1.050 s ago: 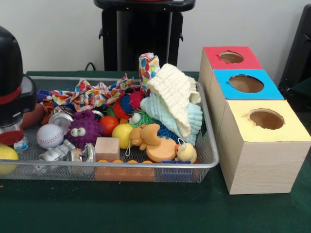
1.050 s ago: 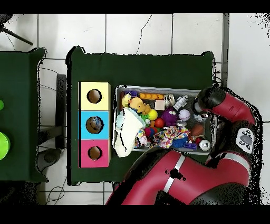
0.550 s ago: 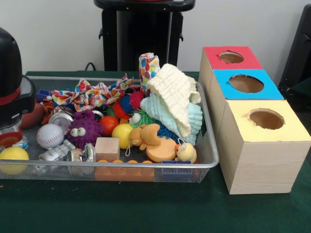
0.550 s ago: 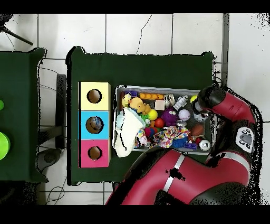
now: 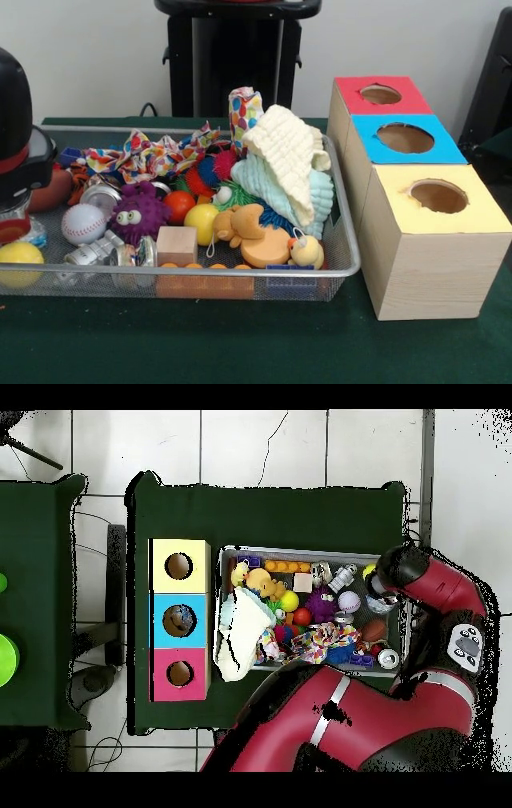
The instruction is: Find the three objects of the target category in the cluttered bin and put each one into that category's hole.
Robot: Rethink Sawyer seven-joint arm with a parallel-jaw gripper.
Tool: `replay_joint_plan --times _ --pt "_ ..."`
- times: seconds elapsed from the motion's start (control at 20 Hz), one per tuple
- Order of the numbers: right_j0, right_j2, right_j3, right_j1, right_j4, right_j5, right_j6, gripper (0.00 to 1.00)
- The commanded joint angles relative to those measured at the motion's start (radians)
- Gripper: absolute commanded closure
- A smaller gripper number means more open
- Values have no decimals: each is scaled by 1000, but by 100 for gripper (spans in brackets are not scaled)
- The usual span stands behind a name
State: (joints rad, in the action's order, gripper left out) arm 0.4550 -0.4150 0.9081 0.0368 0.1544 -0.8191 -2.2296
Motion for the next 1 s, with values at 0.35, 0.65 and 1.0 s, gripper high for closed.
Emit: replay_joint_plan --times 0.35,0.65,1.0 --pt "67 202 405 48 150 133 -202 100" --pt "55 239 521 86 262 150 -238 100" --pt "32 240 580 103 348 165 -238 100"
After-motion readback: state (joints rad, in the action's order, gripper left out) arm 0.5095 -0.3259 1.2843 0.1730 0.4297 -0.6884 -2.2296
